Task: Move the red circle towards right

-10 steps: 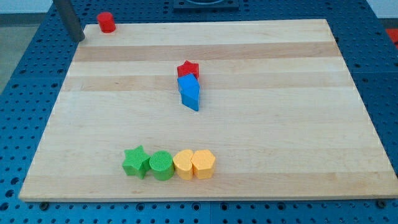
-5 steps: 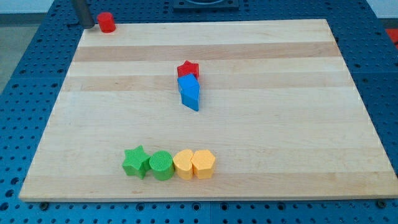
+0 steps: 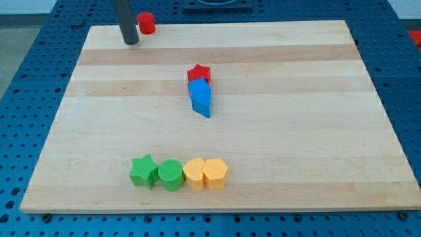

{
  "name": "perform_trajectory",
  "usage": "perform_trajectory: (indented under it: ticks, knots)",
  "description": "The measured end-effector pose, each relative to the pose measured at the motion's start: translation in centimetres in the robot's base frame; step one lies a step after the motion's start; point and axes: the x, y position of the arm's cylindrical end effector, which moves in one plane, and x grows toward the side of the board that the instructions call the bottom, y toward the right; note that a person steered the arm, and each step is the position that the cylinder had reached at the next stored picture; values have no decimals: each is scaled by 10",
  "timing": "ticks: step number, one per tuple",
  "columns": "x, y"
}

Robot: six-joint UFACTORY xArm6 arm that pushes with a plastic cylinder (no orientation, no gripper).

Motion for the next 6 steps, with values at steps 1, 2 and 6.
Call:
perform_trajectory:
  ticks: [1, 2, 6]
  knots:
    - [-14, -23]
    - [-40, -28]
    - [-35, 82]
